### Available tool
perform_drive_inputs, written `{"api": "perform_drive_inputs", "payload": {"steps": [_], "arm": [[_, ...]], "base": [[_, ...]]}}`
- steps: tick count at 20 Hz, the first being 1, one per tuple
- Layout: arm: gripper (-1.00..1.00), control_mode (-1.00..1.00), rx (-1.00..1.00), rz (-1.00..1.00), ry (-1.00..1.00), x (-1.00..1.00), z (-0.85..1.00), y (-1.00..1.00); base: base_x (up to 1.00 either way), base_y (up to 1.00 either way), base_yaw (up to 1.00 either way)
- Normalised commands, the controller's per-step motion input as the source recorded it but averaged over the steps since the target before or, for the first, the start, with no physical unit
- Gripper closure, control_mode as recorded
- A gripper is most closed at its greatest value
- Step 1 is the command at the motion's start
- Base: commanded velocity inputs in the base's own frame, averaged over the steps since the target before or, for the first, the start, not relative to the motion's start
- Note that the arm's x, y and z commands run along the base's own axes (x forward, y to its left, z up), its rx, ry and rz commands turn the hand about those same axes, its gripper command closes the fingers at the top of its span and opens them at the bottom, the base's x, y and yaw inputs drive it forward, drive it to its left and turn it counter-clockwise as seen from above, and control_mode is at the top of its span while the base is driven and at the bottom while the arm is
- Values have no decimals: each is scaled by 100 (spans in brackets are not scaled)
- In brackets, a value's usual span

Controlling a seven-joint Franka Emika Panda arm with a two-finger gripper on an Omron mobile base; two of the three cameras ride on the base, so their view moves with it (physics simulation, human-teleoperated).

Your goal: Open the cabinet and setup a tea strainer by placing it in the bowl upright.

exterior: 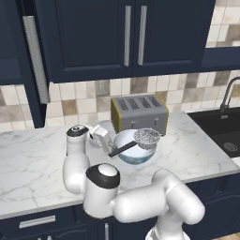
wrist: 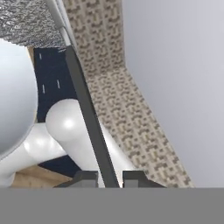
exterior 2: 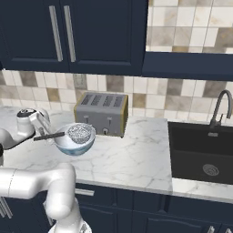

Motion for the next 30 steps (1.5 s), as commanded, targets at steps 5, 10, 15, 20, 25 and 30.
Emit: {"api": "perform_drive_inputs", "payload": {"steps": [5,10,15,20,25,30], "arm": [[100,-100,4,1,-9,5,-8,7],[100,-100,5,5,-3,29,-21,18],[100,-100,1,7,0,37,-28,6],[100,-100,2,1,0,23,-36,-1],[100,-100,2,0,0,10,-33,0],[100,-100,8,0,-13,0,-7,0]], "base": [[0,0,0],[0,0,0],[0,0,0],[0,0,0],[0,0,0],[0,0,0]]}}
